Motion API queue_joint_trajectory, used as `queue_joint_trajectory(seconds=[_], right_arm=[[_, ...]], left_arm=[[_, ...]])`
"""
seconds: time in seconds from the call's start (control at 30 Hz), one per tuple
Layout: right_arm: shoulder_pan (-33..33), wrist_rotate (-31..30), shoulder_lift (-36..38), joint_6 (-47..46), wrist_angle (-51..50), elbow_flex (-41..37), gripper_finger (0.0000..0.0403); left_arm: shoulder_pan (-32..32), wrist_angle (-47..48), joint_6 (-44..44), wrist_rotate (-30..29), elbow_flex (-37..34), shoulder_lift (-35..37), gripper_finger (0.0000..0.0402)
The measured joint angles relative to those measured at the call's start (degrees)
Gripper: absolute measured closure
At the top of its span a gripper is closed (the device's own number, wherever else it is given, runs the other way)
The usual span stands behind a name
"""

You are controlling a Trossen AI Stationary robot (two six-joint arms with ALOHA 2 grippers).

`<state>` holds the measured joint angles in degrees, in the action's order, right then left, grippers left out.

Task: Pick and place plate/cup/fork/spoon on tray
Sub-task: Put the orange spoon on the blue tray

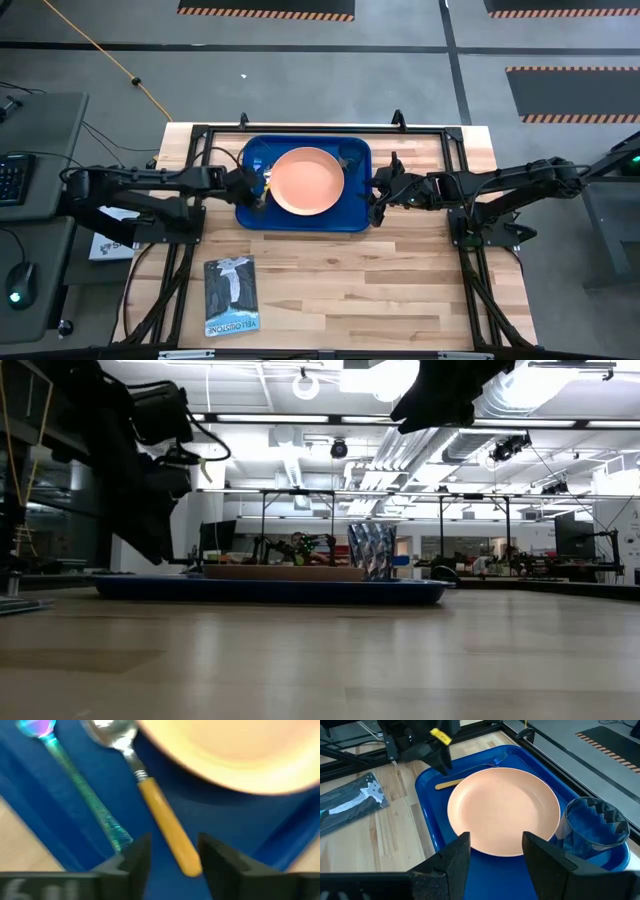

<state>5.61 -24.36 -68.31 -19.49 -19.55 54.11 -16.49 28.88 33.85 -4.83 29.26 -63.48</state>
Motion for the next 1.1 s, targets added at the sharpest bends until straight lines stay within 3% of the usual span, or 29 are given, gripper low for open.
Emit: queue_joint_trajectory(seconds=[0.13,0.2,0.4,0.6,0.83,1.1], right_arm=[[0.02,0.0,0.0,0.1,0.02,0.0,0.023],[0.01,0.0,0.0,0.01,0.04,0.0,0.023],[0.02,-0.77,0.0,0.02,0.05,0.0,0.023],[0.0,-1.62,0.0,0.01,0.13,0.0,0.023],[0.0,-1.71,0.0,0.02,0.13,0.0,0.023],[0.02,-1.86,0.0,0.2,0.11,0.0,0.023]], left_arm=[[3.96,-0.51,-4.52,-0.25,0.26,0.0,0.0362],[6.16,-0.29,-7.65,0.77,0.26,-0.02,0.0389],[12.69,-0.49,-17.94,2.17,0.26,-0.41,0.04],[14.84,0.07,-25.08,-3.27,0.26,-4.76,0.0401],[14.84,-2.53,-28.47,-4.97,0.37,-10.69,0.0401],[14.76,-2.31,-30.09,-6.78,0.32,-10.6,0.0401]])
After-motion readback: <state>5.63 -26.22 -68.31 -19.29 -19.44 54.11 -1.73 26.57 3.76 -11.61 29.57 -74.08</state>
